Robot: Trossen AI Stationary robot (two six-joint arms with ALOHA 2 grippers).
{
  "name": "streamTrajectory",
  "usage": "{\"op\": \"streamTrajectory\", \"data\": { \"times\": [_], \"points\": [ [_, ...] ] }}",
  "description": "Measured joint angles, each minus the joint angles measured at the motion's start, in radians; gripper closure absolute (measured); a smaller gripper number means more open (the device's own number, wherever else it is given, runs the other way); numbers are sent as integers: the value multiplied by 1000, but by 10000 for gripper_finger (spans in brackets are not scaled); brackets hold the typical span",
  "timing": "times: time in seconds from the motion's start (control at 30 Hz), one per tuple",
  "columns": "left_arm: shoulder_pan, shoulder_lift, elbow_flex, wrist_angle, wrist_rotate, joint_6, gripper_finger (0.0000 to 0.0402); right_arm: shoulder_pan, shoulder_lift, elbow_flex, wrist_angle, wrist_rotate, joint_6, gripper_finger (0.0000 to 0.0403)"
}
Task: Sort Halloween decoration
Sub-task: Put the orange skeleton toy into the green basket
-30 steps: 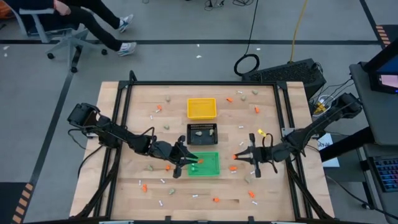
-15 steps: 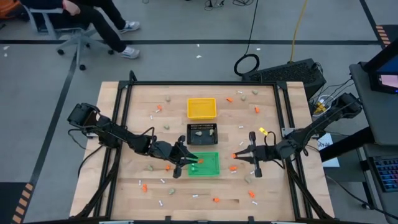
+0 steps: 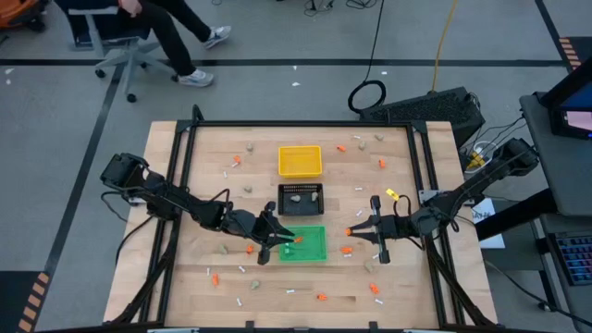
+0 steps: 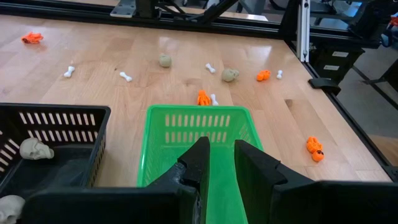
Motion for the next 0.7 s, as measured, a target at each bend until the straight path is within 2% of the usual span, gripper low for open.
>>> {"op": "streamTrajectory", "data": {
  "times": [0.4,0.7],
  "points": [
    [0,0,0,0,0,0,328,0,0,0,-1,-3,-69,385],
    [0,0,0,-1,0,1,328,0,0,0,-22,-4,-192,385]
  ]
}}
